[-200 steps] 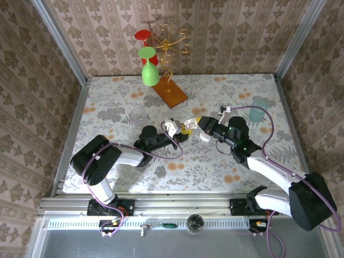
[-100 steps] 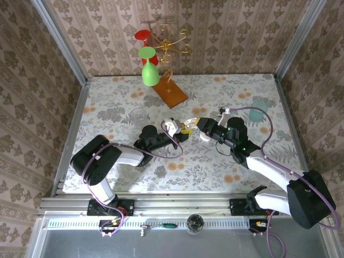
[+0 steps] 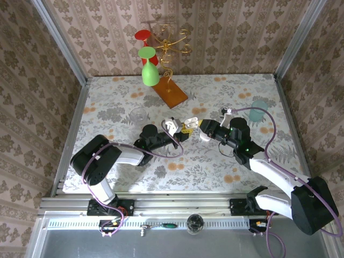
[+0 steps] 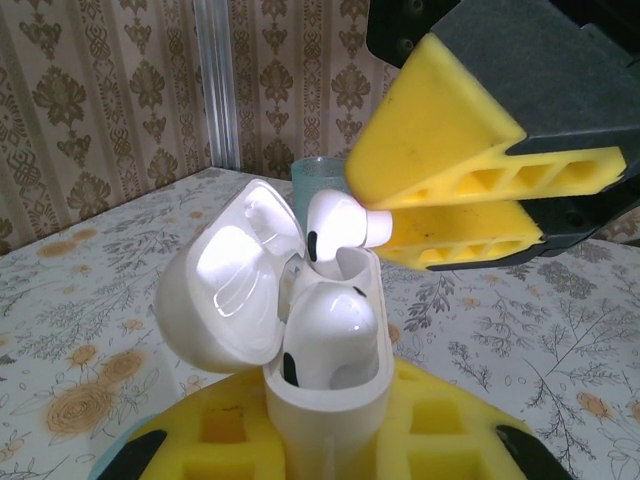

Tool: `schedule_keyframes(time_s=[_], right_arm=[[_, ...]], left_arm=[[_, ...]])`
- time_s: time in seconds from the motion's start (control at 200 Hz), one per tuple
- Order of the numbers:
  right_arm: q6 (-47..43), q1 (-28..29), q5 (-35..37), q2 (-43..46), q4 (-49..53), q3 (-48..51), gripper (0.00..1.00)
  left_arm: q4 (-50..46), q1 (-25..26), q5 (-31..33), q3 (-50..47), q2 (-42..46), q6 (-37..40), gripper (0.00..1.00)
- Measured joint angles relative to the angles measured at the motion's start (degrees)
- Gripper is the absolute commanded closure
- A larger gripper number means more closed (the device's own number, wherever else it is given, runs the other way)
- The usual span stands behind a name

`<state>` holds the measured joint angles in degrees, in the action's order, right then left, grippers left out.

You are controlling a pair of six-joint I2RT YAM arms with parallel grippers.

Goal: Insert the wireless bluetooth earbuds into the charging case

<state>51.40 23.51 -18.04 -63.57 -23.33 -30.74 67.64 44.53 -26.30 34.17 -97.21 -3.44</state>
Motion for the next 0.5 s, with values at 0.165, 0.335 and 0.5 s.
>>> schedule_keyframes(time_s=[0.165, 0.335, 0.5], right_arm=[[-0.22, 0.0, -0.94, 0.0, 0.0, 0.0, 0.77], [-0.28, 0.0, -2.45, -0.37, 0.02, -0.17, 0.79], [-0.26, 0.02, -4.35, -2.75, -0.02, -1.42, 0.8]], left_arm=[[-0.76, 0.0, 0.0, 0.0, -0.55, 0.02, 1.0], [-1.86, 0.0, -0.02, 0.0, -0.57, 0.04, 1.0], [-2.47, -0.33, 0.0, 0.0, -0.57, 0.07, 1.0]])
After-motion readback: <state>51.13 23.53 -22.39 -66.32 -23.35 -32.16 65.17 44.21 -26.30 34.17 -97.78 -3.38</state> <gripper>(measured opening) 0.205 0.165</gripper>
